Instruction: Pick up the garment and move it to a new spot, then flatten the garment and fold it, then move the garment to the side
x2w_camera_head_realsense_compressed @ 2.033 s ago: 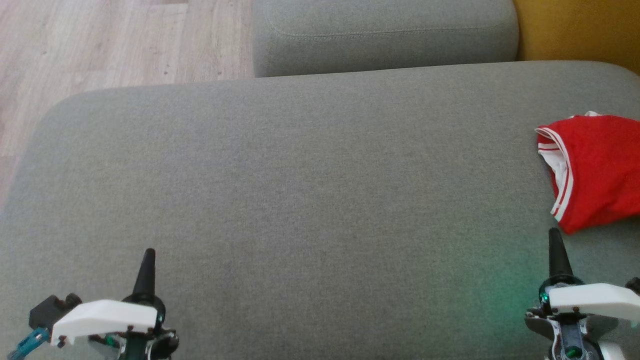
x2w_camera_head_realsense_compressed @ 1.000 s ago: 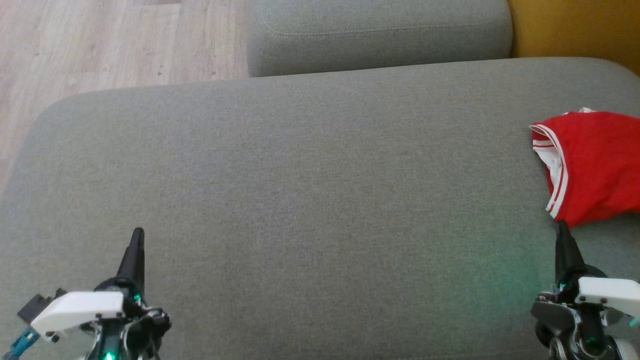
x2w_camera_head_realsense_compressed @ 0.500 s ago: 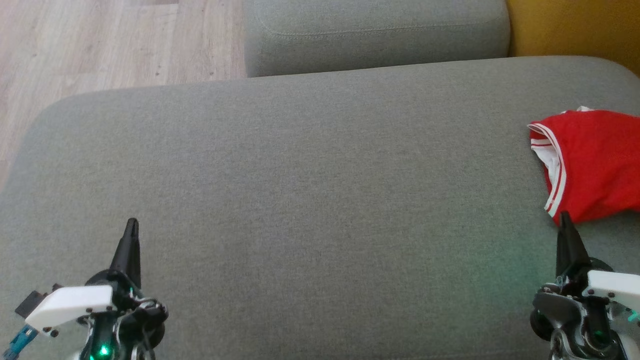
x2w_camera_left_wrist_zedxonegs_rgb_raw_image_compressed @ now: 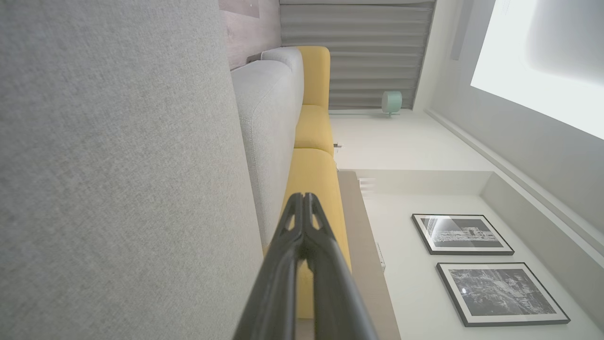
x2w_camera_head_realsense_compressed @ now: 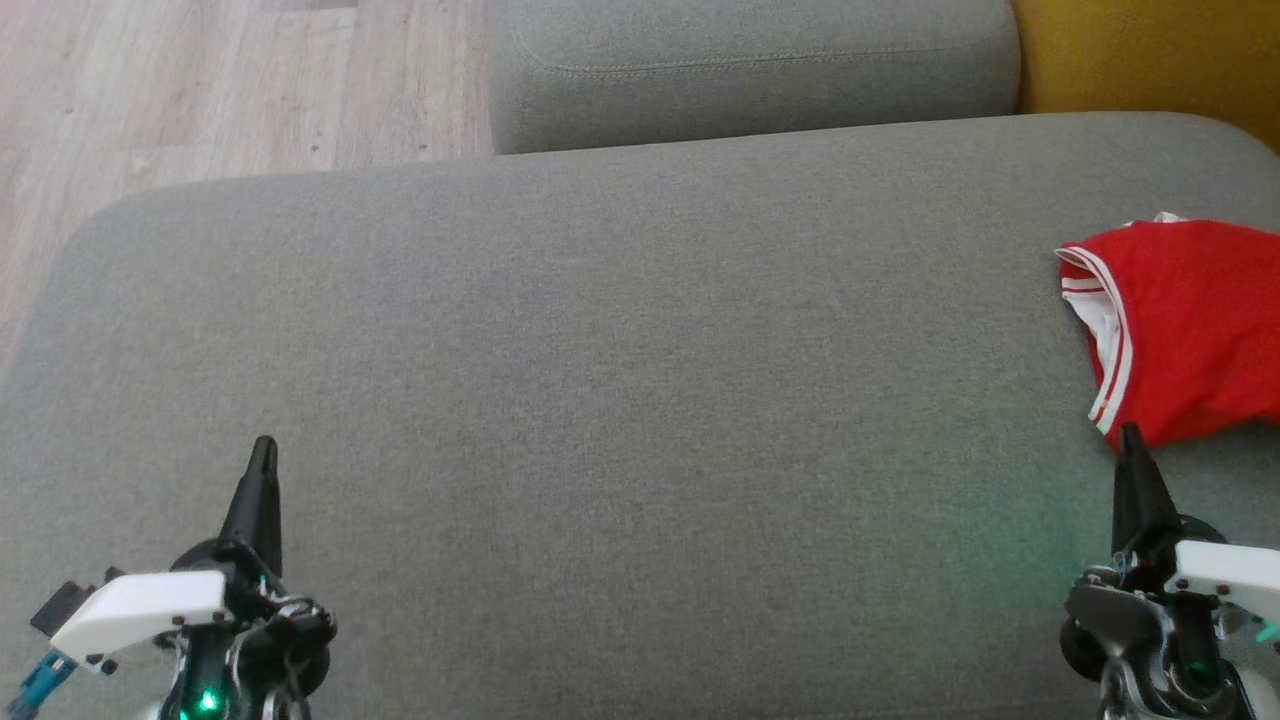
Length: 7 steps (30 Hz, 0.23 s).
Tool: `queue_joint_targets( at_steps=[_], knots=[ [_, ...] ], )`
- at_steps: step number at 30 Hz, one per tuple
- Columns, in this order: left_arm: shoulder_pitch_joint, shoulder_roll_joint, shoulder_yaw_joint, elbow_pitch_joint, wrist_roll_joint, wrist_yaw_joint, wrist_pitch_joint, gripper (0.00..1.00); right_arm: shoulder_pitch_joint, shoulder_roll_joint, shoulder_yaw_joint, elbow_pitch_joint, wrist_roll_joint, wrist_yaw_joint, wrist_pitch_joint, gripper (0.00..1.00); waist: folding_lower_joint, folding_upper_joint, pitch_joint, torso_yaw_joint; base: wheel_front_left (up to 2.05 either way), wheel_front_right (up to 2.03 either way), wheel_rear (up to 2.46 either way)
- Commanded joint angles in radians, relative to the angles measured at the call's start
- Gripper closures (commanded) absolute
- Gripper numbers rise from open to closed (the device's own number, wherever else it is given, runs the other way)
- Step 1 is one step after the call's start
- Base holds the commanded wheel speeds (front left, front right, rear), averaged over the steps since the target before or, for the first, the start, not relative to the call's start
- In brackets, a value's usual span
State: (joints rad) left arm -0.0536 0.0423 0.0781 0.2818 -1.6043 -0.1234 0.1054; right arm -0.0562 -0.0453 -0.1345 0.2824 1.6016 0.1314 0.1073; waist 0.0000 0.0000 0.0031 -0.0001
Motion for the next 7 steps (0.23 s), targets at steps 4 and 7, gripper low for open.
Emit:
queue_joint_targets(
  at_steps=[4,7],
  knots=[
    [-0.054,0.008,0.036,-0.036,-0.004,-0.007,0.008,1.00,-0.052,-0.005,0.021,-0.038,0.007,-0.001,0.006,1.00,0.0000,0.0000,0.000,0.000,0.00,0.00,0.00],
    [-0.054,0.008,0.036,-0.036,-0.004,-0.007,0.008,1.00,-0.052,-0.005,0.021,-0.038,0.007,-0.001,0.006,1.00,0.0000,0.0000,0.000,0.000,0.00,0.00,0.00]
  ],
)
